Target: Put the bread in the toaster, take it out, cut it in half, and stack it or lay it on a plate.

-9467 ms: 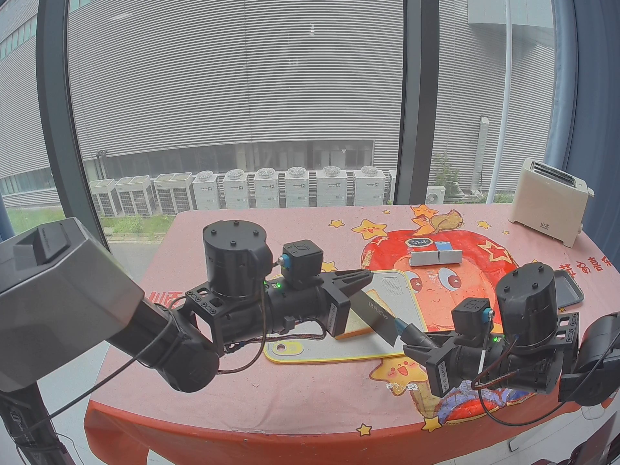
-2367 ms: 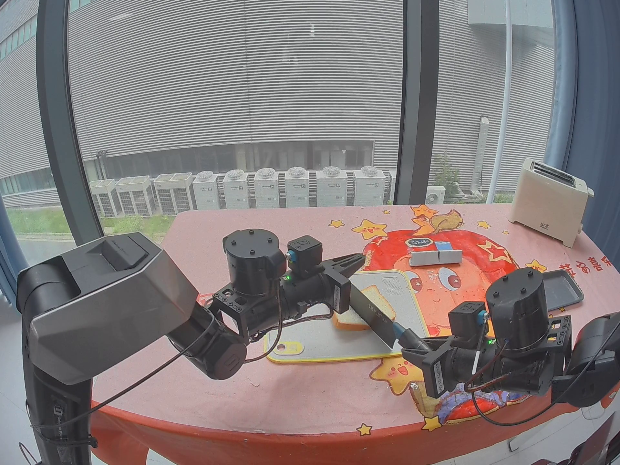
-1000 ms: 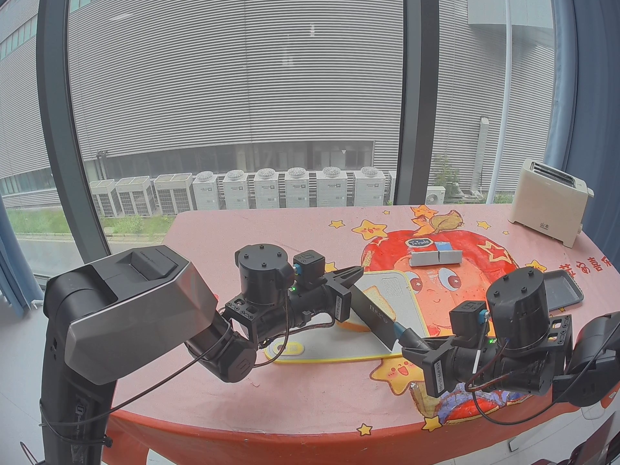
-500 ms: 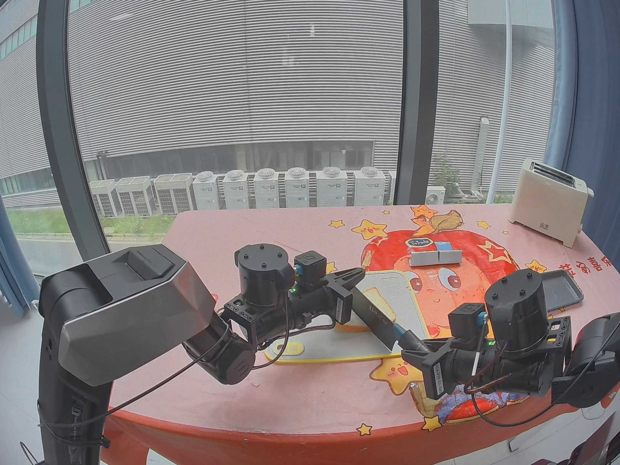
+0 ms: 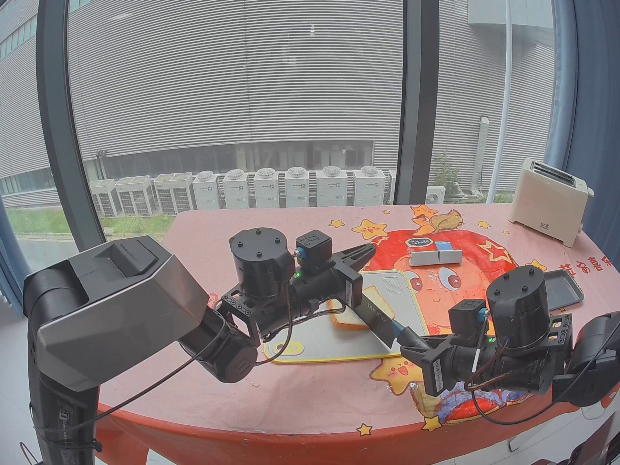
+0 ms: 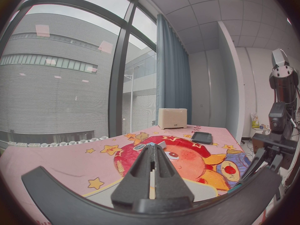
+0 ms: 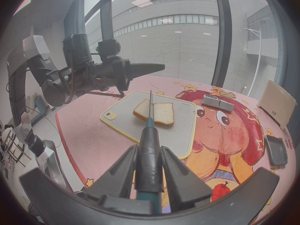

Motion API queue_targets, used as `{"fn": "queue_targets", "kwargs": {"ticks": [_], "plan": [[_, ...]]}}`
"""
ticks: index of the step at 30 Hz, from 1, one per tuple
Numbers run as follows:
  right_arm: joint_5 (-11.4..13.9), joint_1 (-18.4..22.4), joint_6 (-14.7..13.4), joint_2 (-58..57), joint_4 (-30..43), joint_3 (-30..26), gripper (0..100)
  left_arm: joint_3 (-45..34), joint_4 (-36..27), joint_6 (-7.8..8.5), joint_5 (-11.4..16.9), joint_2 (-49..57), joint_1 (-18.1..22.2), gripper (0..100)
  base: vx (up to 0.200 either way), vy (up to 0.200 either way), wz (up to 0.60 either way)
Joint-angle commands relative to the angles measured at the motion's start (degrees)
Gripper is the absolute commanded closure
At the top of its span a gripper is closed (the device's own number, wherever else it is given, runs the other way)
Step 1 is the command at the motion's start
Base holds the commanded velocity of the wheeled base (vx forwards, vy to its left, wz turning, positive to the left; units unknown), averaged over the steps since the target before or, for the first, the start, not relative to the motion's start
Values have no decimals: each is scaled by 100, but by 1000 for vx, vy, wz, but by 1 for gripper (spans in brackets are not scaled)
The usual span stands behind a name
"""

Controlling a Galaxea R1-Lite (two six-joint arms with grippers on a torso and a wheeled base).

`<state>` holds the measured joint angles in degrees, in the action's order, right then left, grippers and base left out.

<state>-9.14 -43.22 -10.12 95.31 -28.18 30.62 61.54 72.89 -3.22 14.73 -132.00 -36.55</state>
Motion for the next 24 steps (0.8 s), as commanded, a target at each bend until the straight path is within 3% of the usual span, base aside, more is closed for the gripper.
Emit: {"fn": "queue_targets", "kwargs": {"ticks": [1,11,24], "plan": [[0,-3,1,-12,-12,5,100,-89,15,5,4,34,-133,100,0,0,0],[0,6,1,-12,-12,-4,100,-81,-301,23,48,-634,-63,100,0,0,0],[0,-3,1,32,67,-48,100,-98,-301,23,48,-731,-72,100,0,0,0]]}}
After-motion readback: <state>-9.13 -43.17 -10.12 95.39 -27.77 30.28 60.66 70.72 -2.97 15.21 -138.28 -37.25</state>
